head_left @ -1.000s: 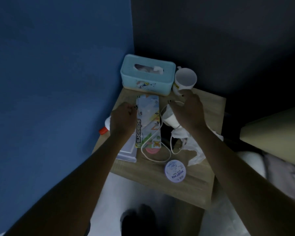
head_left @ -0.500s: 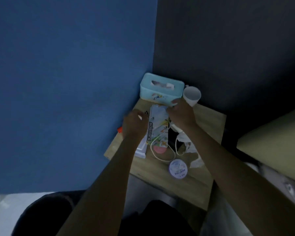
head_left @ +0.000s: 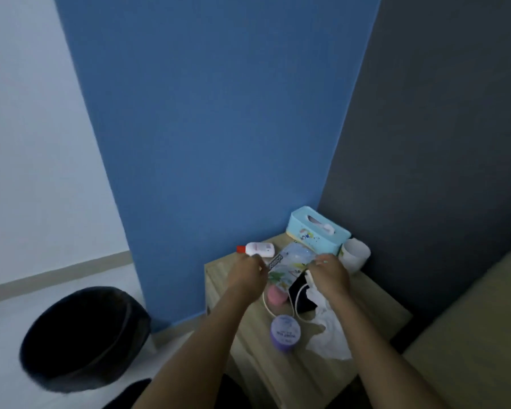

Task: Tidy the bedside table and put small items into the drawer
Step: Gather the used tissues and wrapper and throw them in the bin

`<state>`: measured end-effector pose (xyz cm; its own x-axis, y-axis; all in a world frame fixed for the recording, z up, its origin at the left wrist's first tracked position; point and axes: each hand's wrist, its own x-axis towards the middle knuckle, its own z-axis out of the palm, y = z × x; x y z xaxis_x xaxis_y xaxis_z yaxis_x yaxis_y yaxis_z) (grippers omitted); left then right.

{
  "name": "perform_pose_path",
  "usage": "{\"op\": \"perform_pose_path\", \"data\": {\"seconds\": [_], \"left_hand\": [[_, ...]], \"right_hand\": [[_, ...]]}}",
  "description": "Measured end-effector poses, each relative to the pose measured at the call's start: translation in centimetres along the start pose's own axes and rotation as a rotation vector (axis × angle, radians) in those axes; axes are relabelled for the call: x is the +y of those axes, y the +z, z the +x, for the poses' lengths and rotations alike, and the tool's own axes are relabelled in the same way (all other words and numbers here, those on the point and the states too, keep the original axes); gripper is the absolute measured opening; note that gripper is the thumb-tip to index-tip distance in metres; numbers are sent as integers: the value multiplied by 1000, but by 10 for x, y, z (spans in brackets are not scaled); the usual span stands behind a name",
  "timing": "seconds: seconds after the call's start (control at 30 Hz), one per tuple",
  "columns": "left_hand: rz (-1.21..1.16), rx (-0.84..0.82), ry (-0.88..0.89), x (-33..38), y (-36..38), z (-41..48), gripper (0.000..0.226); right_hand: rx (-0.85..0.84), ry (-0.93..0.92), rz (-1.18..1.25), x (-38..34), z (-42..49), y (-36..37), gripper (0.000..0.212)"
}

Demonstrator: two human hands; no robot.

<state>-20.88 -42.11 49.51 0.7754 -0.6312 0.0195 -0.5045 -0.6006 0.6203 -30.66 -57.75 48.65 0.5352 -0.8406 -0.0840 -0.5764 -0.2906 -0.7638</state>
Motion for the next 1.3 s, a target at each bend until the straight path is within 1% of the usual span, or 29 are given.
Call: {"op": "perform_pose_path", "data": {"seconds": [0.07,0.13,0.2,0.33,0.43,0.57,0.8,0.97,1.13,1.23,1.27,1.3], "left_hand": [[55,9,4,3,-5,-26,25],[88,48,5,9,-17,-36,23],[79,98,31,14,-28,-36,23],[64,143,47,19,-32,-45,19],[66,134,72,22,-30,-54,19],[60,139,116,23,-27,-48,21],[71,70,194,32,-4,-29,23],[100,2,222,41,24,-10,28],[92,-85,215,47,58,19,33],[94,-126,232,58,77,43,36],[88,-134,236,62,83,52,38],[81,-143,238,66,86,56,42]], "right_hand": [[-34,15,25,3,-20,-13,32],[-26,-12,54,1,-28,-19,31],[-1,-45,86,-6,-35,-25,29],[-2,-52,88,-10,-50,-30,31],[25,-54,107,-2,-52,-37,30],[58,-72,123,8,-49,-46,23],[27,-51,70,43,-37,-59,22],[-43,-8,53,81,-16,-62,37],[-300,-16,88,109,-14,-60,64],[-368,-27,64,131,-2,-51,78],[-374,-31,38,136,2,-47,78],[-387,-48,17,138,2,-44,75]]}}
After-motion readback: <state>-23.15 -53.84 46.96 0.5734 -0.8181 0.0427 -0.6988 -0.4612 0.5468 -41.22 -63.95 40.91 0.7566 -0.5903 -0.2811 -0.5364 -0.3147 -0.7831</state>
